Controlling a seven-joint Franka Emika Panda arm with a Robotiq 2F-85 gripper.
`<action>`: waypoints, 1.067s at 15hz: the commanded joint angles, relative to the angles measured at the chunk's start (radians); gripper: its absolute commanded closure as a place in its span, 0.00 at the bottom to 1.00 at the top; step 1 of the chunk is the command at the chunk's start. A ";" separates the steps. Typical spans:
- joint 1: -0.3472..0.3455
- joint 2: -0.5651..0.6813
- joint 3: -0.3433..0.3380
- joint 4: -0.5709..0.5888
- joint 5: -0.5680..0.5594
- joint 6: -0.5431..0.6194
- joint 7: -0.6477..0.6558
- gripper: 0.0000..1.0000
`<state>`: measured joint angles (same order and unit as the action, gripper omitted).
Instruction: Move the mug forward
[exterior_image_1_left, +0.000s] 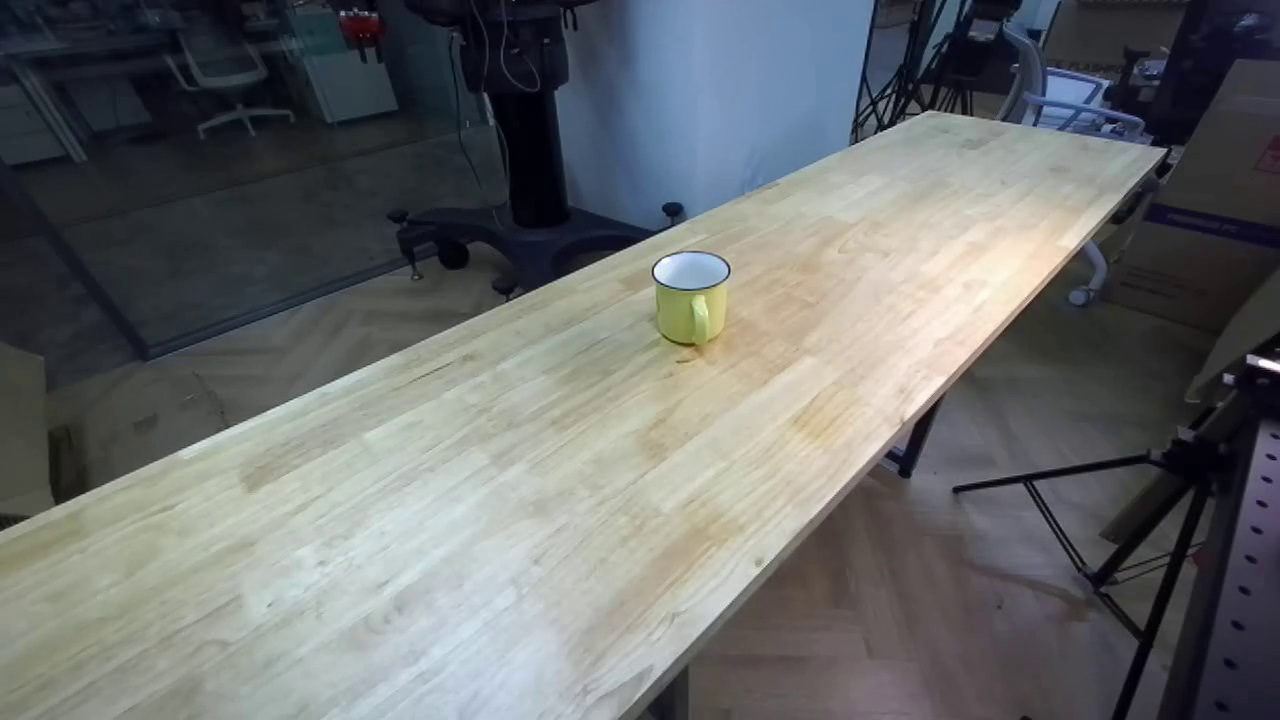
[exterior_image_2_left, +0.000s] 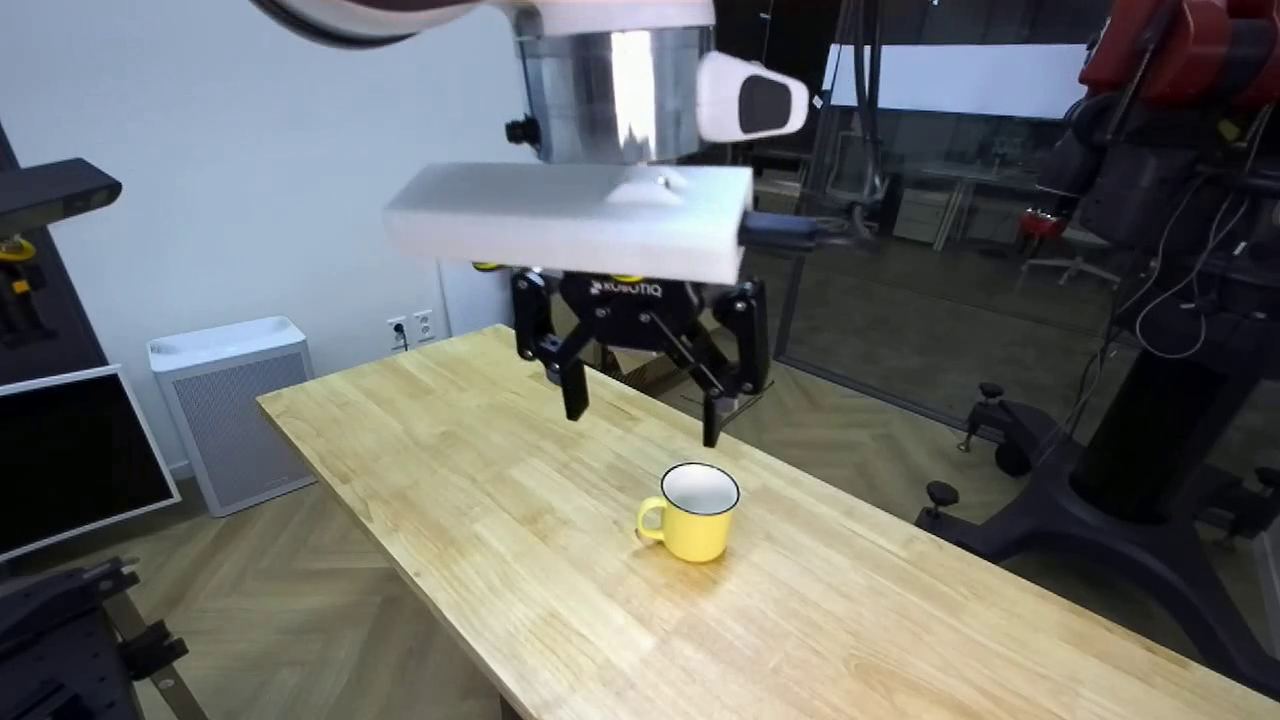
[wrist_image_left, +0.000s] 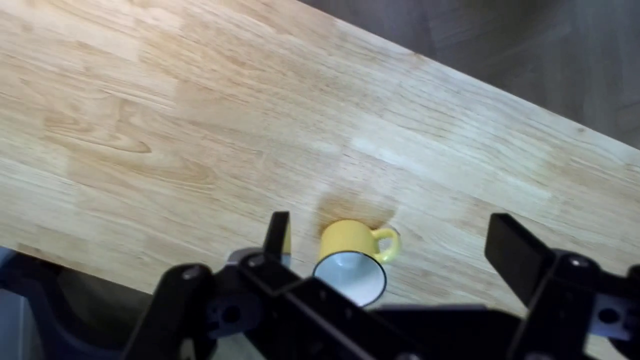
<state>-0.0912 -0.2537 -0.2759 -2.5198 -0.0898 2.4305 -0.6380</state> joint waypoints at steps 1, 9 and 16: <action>-0.065 0.149 0.018 0.105 -0.112 0.018 0.078 0.00; -0.101 0.478 0.069 0.324 0.104 -0.003 -0.087 0.00; -0.127 0.553 0.126 0.351 0.099 0.015 -0.069 0.00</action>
<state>-0.1877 0.3019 -0.1808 -2.1698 0.0250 2.4477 -0.7190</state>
